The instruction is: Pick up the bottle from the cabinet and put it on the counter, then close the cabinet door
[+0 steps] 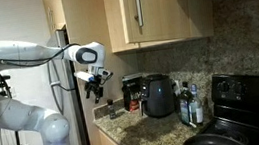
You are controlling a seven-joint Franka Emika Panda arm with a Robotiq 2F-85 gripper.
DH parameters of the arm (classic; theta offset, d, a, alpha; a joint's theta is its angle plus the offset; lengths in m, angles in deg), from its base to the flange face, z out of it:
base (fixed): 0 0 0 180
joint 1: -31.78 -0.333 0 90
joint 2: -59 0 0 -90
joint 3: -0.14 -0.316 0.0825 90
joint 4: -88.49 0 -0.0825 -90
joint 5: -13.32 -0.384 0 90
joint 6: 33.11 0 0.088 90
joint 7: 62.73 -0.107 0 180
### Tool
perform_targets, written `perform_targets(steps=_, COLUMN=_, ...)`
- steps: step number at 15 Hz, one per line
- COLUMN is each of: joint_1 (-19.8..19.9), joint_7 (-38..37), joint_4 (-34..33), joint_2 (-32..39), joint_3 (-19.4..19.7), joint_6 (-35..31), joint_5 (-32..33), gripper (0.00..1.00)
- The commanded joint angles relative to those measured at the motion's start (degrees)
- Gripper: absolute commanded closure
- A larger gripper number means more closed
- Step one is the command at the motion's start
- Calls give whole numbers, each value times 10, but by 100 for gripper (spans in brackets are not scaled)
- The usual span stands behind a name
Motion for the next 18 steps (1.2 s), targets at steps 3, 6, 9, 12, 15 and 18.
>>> perform_targets(steps=3, joint_1=11, joint_7=7, joint_4=-1, joint_2=1, joint_3=-7, joint_6=2, joint_5=-4, gripper=0)
perform_targets(steps=6, joint_1=17, joint_7=-5, joint_4=-11, joint_2=-23, joint_3=-12, joint_6=-54, joint_5=-15, gripper=0)
perform_targets(steps=9, joint_1=23, joint_7=-29, joint_4=-77, joint_2=-62, joint_3=-1, joint_6=-22, joint_5=-38, gripper=0)
perform_targets(steps=12, joint_1=37, joint_7=-94, joint_4=-158, joint_2=-86, joint_3=0, joint_6=11, joint_5=-89, gripper=0)
perform_targets(steps=15, joint_1=38, joint_7=-84, joint_4=-153, joint_2=-104, joint_3=-5, joint_6=-8, joint_5=-90, gripper=0)
perform_targets(steps=18, joint_1=47, joint_7=-81, joint_4=-147, joint_2=-103, joint_3=-9, joint_6=-44, joint_5=-80, gripper=0)
